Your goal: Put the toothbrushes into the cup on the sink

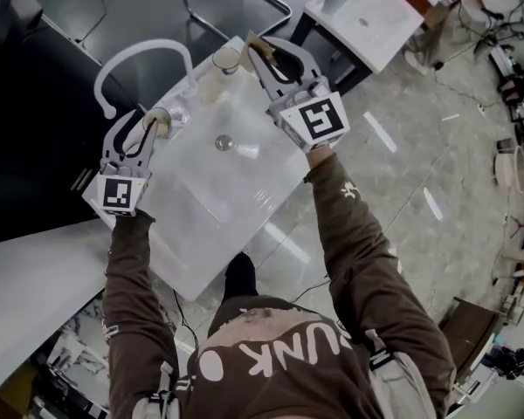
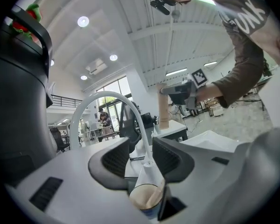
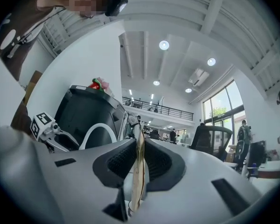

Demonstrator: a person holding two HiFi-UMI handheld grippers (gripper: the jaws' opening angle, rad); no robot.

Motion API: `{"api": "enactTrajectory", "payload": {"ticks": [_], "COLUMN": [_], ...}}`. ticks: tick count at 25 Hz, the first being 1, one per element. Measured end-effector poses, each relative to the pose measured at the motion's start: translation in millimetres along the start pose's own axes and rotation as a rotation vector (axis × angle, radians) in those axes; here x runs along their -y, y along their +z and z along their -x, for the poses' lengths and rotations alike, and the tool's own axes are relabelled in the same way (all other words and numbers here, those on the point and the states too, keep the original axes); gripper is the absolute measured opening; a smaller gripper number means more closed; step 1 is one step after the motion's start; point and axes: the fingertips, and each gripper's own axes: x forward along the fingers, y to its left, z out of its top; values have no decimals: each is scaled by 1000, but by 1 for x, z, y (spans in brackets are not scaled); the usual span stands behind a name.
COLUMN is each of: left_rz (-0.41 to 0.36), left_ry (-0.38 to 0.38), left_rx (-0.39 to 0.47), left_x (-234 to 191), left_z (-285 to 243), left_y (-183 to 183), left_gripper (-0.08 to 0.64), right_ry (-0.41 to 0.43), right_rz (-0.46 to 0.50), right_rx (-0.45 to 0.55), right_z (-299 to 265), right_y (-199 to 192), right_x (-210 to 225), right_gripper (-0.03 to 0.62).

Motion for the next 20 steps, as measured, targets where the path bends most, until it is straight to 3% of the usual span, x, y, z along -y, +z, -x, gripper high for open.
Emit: {"api": "enactTrajectory", "payload": {"ticks": [8,20], "left_rz": [14,19], "left_ry": [0,-7], "left_rx": [7,8], "left_x": [0,3], "left_z": [-7,-17], "left_y": [6,4], "left_gripper": [140,140], "right_ry": [42,44], "right_rz": [-40,-93], "right_rx": [-95,-227], "right_z": [-82,-111], "right_y": [-78,-180], "right_x": [16,5], "right_gripper": [64,64]}}
